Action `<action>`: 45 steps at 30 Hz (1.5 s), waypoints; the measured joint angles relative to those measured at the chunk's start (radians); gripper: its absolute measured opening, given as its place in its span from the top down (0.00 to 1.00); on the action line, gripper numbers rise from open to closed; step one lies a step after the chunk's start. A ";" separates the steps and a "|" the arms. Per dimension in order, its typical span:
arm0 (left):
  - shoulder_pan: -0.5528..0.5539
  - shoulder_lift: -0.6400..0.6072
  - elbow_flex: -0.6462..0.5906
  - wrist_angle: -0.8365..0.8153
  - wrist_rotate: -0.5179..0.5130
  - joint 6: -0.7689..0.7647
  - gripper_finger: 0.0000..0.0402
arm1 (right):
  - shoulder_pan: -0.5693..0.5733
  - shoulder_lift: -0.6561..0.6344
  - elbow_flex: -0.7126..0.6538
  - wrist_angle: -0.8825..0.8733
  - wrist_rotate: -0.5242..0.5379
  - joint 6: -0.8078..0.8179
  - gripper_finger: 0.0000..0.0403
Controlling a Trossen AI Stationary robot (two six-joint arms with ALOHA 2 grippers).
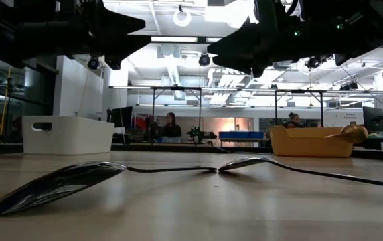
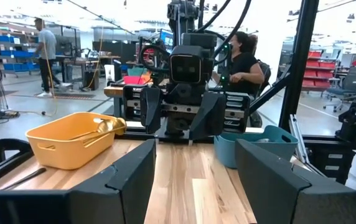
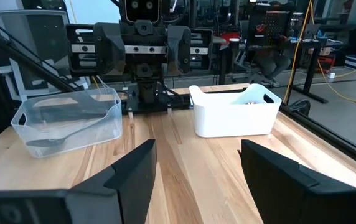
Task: Sort silverware by color (type)
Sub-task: Put the black spoon into the transparent bin
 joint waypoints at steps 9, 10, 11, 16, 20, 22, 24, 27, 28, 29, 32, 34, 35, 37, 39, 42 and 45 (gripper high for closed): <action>0.000 0.000 0.000 -0.001 0.000 0.000 0.47 | 0.000 0.000 0.000 -0.011 0.000 0.000 0.44; 0.000 0.000 0.000 -0.001 0.000 0.000 0.47 | 0.000 0.000 0.000 -0.013 0.000 0.000 0.44; 0.000 0.000 0.000 -0.001 0.000 0.000 0.47 | 0.000 0.000 0.000 -0.014 0.000 0.000 0.44; 0.000 0.000 0.000 -0.001 0.000 0.000 0.47 | 0.000 0.000 0.000 -0.016 0.000 0.018 0.44; 0.000 0.000 0.000 -0.002 -0.004 0.000 0.47 | 0.000 0.000 0.000 -0.017 0.000 0.023 0.44; 0.000 0.000 0.000 -0.002 -0.019 0.000 0.47 | 0.000 0.000 0.000 -0.020 0.000 0.023 0.44; 0.000 0.000 0.000 -0.002 -0.031 0.000 0.47 | 0.000 0.000 0.000 -0.024 0.000 0.028 0.44; 0.000 0.000 0.000 -0.002 -0.034 0.000 0.47 | 0.000 -0.001 0.006 -0.057 -0.001 0.157 0.44; 0.000 0.000 0.000 -0.002 -0.034 0.000 0.47 | 0.003 -0.001 0.022 -0.098 -0.010 0.230 0.44; 0.000 0.000 0.000 -0.002 -0.034 -0.001 0.47 | 0.008 -0.001 0.046 -0.162 -0.035 0.307 0.44; 0.000 0.000 0.000 -0.003 -0.034 -0.001 0.47 | 0.065 0.000 0.169 -0.515 -0.109 0.480 0.44; 0.000 0.000 0.000 -0.004 -0.034 -0.001 0.47 | 0.131 0.009 0.282 -0.831 -0.106 0.581 0.44; 0.000 0.000 0.000 -0.005 -0.034 -0.001 0.47 | 0.167 0.021 0.350 -0.985 -0.085 0.633 0.44; 0.000 0.000 0.000 -0.008 -0.034 -0.001 0.47 | 0.241 0.056 0.484 -1.251 -0.042 0.749 0.44; 0.000 0.000 0.000 -0.014 -0.034 -0.002 0.47 | 0.307 0.105 0.609 -1.474 -0.027 0.877 0.44; 0.000 0.000 0.000 -0.018 -0.034 -0.016 0.47 | 0.384 0.192 0.767 -1.681 -0.025 1.032 0.44; 0.000 0.000 0.000 -0.022 -0.033 -0.038 0.47 | 0.425 0.289 0.878 -1.778 -0.023 1.101 0.44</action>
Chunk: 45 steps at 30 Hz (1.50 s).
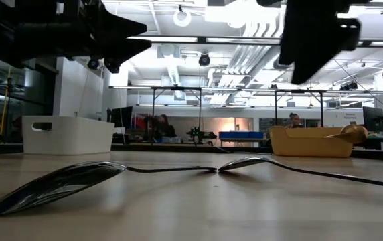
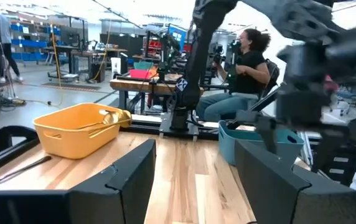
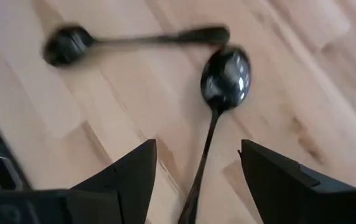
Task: Sort silverware by color (type)
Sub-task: Put the black spoon into the transparent bin
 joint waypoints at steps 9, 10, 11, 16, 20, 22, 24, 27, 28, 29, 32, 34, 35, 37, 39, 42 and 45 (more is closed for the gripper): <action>0.000 0.000 0.000 -0.012 0.000 -0.008 0.47 | -0.022 0.224 0.135 -0.131 -0.068 0.014 0.44; 0.000 0.000 0.000 -0.014 0.000 -0.007 0.47 | -0.027 0.234 0.135 -0.134 -0.088 0.014 0.44; 0.000 0.000 0.000 -0.014 0.000 -0.007 0.47 | -0.032 0.240 0.132 -0.135 -0.108 0.013 0.44; 0.000 0.000 0.000 -0.019 0.001 -0.007 0.47 | -0.046 0.246 0.091 -0.117 -0.187 -0.007 0.44; 0.000 0.000 0.000 -0.019 0.001 -0.007 0.47 | -0.056 0.246 0.065 -0.083 -0.217 -0.009 0.44; 0.000 0.000 0.000 -0.019 0.001 -0.007 0.47 | -0.060 0.246 0.049 -0.059 -0.232 -0.008 0.44; 0.000 0.000 0.000 -0.019 0.001 -0.007 0.47 | -0.060 0.244 0.037 -0.042 -0.241 -0.005 0.45; 0.000 0.000 0.000 -0.029 0.001 -0.007 0.47 | -0.060 0.239 0.018 -0.022 -0.259 0.012 0.50; 0.000 0.000 0.000 -0.034 0.001 -0.007 0.47 | -0.060 0.238 0.014 -0.022 -0.262 0.019 0.53; 0.000 0.000 0.000 -0.039 0.001 -0.007 0.47 | -0.060 0.238 0.013 -0.022 -0.262 0.022 0.56; 0.000 0.000 0.000 -0.042 0.001 -0.007 0.47 | -0.060 0.240 0.013 -0.017 -0.264 0.014 0.66; 0.000 0.000 0.000 -0.044 0.001 -0.007 0.47 | -0.060 0.240 0.013 -0.012 -0.266 -0.006 0.74; 0.000 0.000 0.000 -0.044 0.001 -0.007 0.47 | -0.060 0.241 0.013 -0.012 -0.268 -0.010 0.78; 0.000 0.000 0.000 -0.044 0.001 -0.007 0.47 | -0.060 0.241 0.013 -0.013 -0.271 -0.011 0.87; 0.000 0.000 0.000 -0.044 0.001 -0.007 0.47 | -0.060 0.241 0.013 -0.019 -0.272 -0.017 0.95; 0.000 0.000 0.000 -0.044 0.001 -0.007 0.47 | -0.059 0.241 0.012 -0.027 -0.271 -0.049 0.97; 0.000 0.000 0.000 -0.044 0.001 -0.007 0.47 | -0.059 0.241 0.012 -0.029 -0.270 -0.060 0.95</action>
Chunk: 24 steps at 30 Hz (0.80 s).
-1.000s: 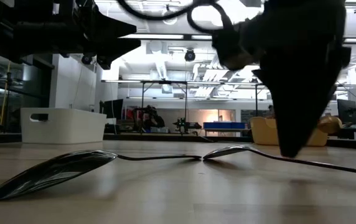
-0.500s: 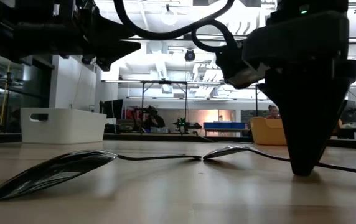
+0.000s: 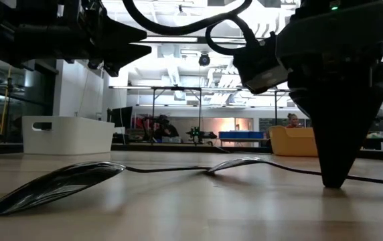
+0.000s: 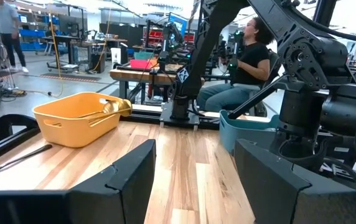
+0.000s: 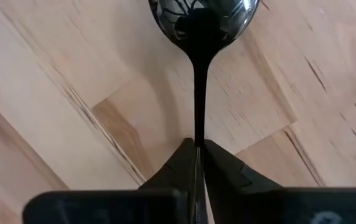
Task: Sort silverware by color (type)
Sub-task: Put the black spoon into the transparent bin
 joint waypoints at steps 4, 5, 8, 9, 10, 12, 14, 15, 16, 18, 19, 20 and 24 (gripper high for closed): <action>0.000 0.000 0.000 0.000 0.000 0.000 0.47 | 0.002 0.000 0.000 -0.009 0.007 -0.032 0.98; 0.000 0.000 0.000 0.000 0.000 0.000 0.47 | 0.004 -0.004 0.001 -0.019 0.015 -0.039 0.98; 0.000 0.000 0.000 0.000 0.000 0.000 0.47 | 0.015 -0.024 -0.005 -0.087 0.063 -0.050 0.98; 0.000 0.000 0.000 0.001 0.000 0.000 0.47 | 0.020 -0.030 -0.008 -0.128 0.082 -0.047 0.98; 0.000 0.000 0.000 0.001 0.000 0.000 0.47 | 0.025 -0.039 -0.010 -0.146 0.104 -0.043 0.98; 0.000 0.000 0.000 0.005 0.000 0.000 0.47 | 0.032 -0.062 -0.006 -0.183 0.136 -0.026 0.99; 0.000 0.000 0.000 0.006 0.000 0.000 0.47 | 0.039 -0.070 -0.005 -0.243 0.168 -0.011 0.99; 0.000 0.000 0.000 0.006 0.000 0.001 0.47 | 0.041 -0.069 -0.008 -0.251 0.179 -0.007 0.99; 0.000 0.000 0.000 0.006 0.000 0.001 0.47 | 0.042 -0.068 -0.009 -0.247 0.192 -0.008 0.99; 0.000 0.000 0.000 0.006 0.000 0.001 0.47 | 0.043 -0.074 -0.006 -0.247 0.219 -0.023 0.99; 0.000 0.000 0.000 0.006 0.000 0.001 0.47 | 0.043 -0.074 -0.006 -0.250 0.233 -0.034 0.99; 0.000 0.000 0.000 0.007 0.000 0.001 0.47 | 0.043 -0.074 -0.006 -0.259 0.245 -0.047 0.99; 0.000 0.000 0.000 0.008 0.000 0.001 0.47 | 0.022 -0.088 -0.029 -0.311 0.280 -0.077 0.99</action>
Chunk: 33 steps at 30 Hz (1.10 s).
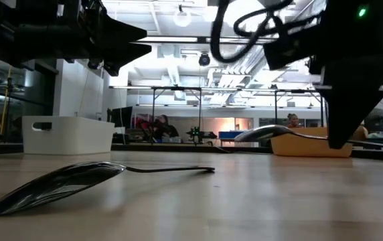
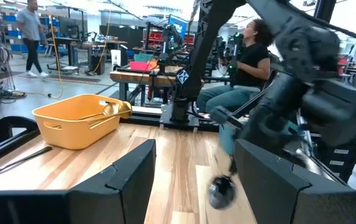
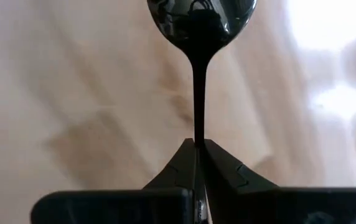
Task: Sort silverware by color (type)
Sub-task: Put the black spoon into the transparent bin
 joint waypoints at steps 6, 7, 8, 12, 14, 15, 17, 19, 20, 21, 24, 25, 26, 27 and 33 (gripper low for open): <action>0.000 0.000 0.000 0.004 0.000 0.000 0.47 | -0.046 -0.197 -0.264 0.225 0.011 0.022 0.99; 0.000 0.000 0.000 0.005 0.000 0.000 0.47 | -0.052 -0.242 -0.317 0.274 0.018 0.021 0.99; 0.000 0.000 0.000 0.007 0.000 0.001 0.47 | -0.058 -0.288 -0.366 0.338 0.030 0.017 0.99; 0.000 0.000 0.000 0.025 0.000 0.027 0.47 | -0.087 -0.453 -0.532 0.671 0.135 -0.080 0.99; 0.000 0.000 0.000 0.038 0.000 0.023 0.47 | -0.103 -0.503 -0.600 0.885 0.210 -0.172 0.99; 0.000 0.000 0.000 0.044 0.000 0.020 0.47 | -0.113 -0.522 -0.629 0.991 0.241 -0.232 0.99; 0.000 0.000 0.000 0.050 0.000 0.019 0.47 | -0.136 -0.540 -0.683 1.225 0.286 -0.367 0.99; 0.000 0.000 0.000 0.052 0.000 0.019 0.47 | -0.165 -0.540 -0.726 1.433 0.313 -0.507 0.99; 0.000 0.000 0.000 0.051 0.000 0.019 0.47 | -0.181 -0.534 -0.742 1.531 0.322 -0.574 0.99; 0.000 0.000 0.000 0.052 0.000 0.019 0.47 | -0.198 -0.526 -0.752 1.618 0.323 -0.633 0.99; 0.000 0.000 0.000 0.051 0.000 0.016 0.47 | -0.249 -0.499 -0.774 1.816 0.308 -0.758 0.99; 0.000 0.000 0.000 0.051 0.000 0.016 0.47 | -0.268 -0.491 -0.777 1.858 0.295 -0.786 0.99; 0.000 0.000 0.000 0.051 0.000 0.016 0.47 | -0.285 -0.482 -0.777 1.896 0.276 -0.807 0.99; 0.000 0.000 0.000 0.051 0.000 0.016 0.47 | -0.301 -0.474 -0.778 1.926 0.252 -0.825 0.99; 0.000 0.000 0.000 0.051 -0.001 0.016 0.47 | -0.391 -0.425 -0.778 2.050 0.154 -0.903 0.99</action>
